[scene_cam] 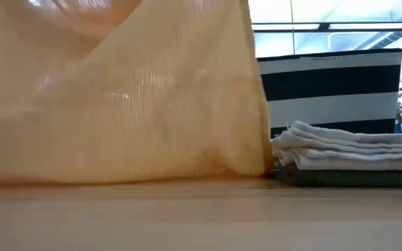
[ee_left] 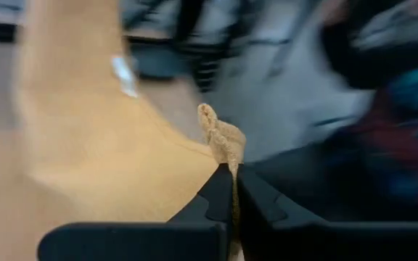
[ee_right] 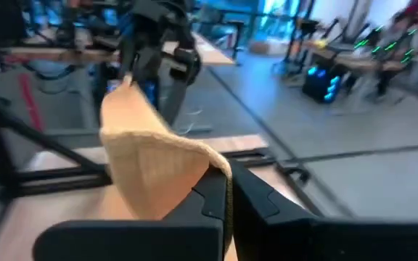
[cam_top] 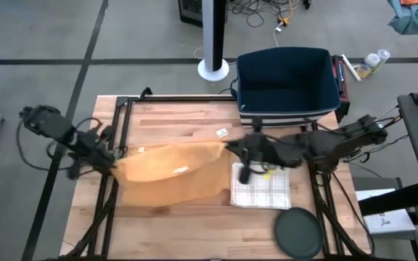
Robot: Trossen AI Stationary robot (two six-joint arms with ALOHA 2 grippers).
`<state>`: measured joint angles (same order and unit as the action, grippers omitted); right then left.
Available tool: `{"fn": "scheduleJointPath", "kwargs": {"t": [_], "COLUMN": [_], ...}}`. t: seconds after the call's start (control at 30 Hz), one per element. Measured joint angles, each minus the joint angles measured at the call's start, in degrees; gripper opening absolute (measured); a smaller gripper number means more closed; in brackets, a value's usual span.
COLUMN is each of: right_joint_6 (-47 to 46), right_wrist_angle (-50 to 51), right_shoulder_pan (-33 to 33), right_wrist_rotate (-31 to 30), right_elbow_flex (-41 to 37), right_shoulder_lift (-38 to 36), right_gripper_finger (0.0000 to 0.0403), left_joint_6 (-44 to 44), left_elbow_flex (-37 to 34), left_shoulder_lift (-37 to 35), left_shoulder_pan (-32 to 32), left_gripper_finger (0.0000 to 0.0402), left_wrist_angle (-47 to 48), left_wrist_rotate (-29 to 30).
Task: Fold kitchen towel into neat rectangle
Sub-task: Fold the orange towel
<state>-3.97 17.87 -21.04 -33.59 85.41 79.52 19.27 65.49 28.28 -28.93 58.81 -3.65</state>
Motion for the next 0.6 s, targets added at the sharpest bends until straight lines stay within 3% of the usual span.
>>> {"fn": "scheduleJointPath", "kwargs": {"t": [0.13,0.33,0.47,0.6], "right_joint_6": [-7.53,-15.84,-19.55,-17.33], "right_wrist_angle": [3.04,2.84,1.98,-2.81], "right_shoulder_pan": [-5.62,-14.14,-18.63,-21.39], "right_wrist_rotate": [1.05,3.15,3.47,3.15], "right_elbow_flex": [-0.78,-0.96,-0.98,-0.98], "right_shoulder_lift": [1.08,5.28,7.17,7.53], "right_gripper_finger": [0.0,0.0,0.0,0.0], "left_joint_6": [9.89,20.73,24.6,25.84], "left_elbow_flex": [-2.32,-11.79,-16.92,-18.51], "left_shoulder_lift": [-4.0,-5.08,-3.44,-1.39], "left_shoulder_pan": [0.0,-0.02,-0.61,-2.56], "left_gripper_finger": [0.0,0.0,0.0,0.0], "left_wrist_angle": [-4.86,-23.94,-35.29,-43.22], "left_wrist_rotate": [-10.75,-26.69,-32.16,-34.98]}}
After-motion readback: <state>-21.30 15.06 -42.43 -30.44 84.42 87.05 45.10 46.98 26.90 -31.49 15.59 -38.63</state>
